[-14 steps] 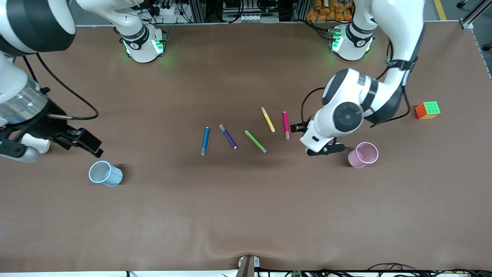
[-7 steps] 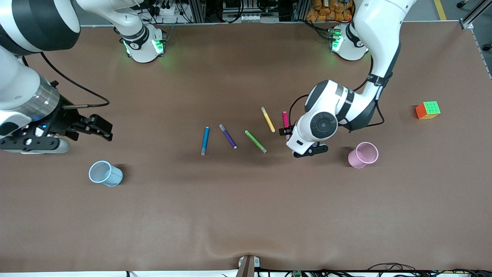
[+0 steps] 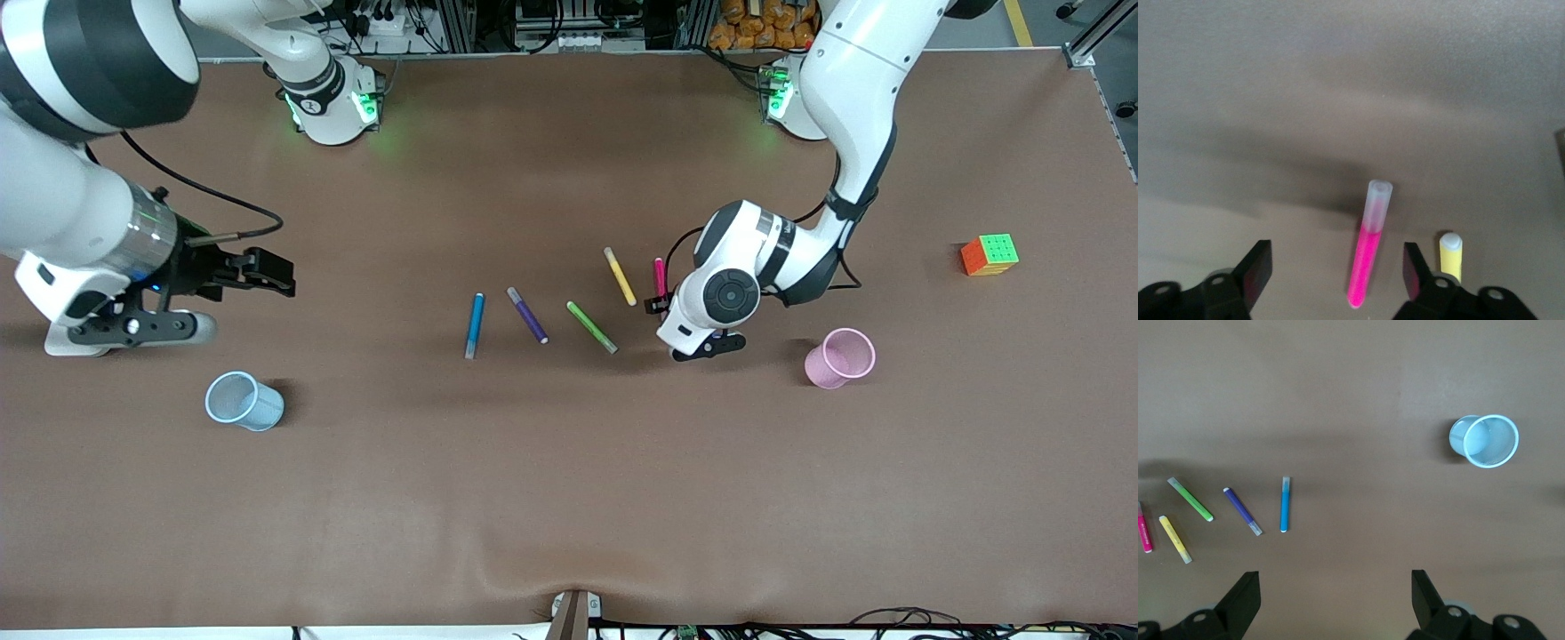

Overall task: Place pink and blue markers in matching cups
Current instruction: 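Grasp the pink marker with the left gripper while the right gripper reaches the blue marker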

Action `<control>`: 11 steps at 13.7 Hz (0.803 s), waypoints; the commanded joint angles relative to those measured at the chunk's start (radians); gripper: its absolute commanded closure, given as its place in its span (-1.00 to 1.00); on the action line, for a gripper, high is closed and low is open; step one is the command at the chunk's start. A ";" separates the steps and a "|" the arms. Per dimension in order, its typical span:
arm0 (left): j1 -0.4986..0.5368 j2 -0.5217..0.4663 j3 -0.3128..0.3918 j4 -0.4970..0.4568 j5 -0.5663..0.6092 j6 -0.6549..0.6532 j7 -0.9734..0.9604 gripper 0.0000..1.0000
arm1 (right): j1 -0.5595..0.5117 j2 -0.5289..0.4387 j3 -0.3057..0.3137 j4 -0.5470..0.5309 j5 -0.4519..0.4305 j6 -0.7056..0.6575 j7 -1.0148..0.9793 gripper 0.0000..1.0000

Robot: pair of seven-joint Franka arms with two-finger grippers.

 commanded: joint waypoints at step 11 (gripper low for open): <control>-0.028 0.054 0.002 0.012 -0.032 0.062 0.002 1.00 | 0.172 0.161 -0.007 -0.423 0.010 0.618 -0.004 -1.00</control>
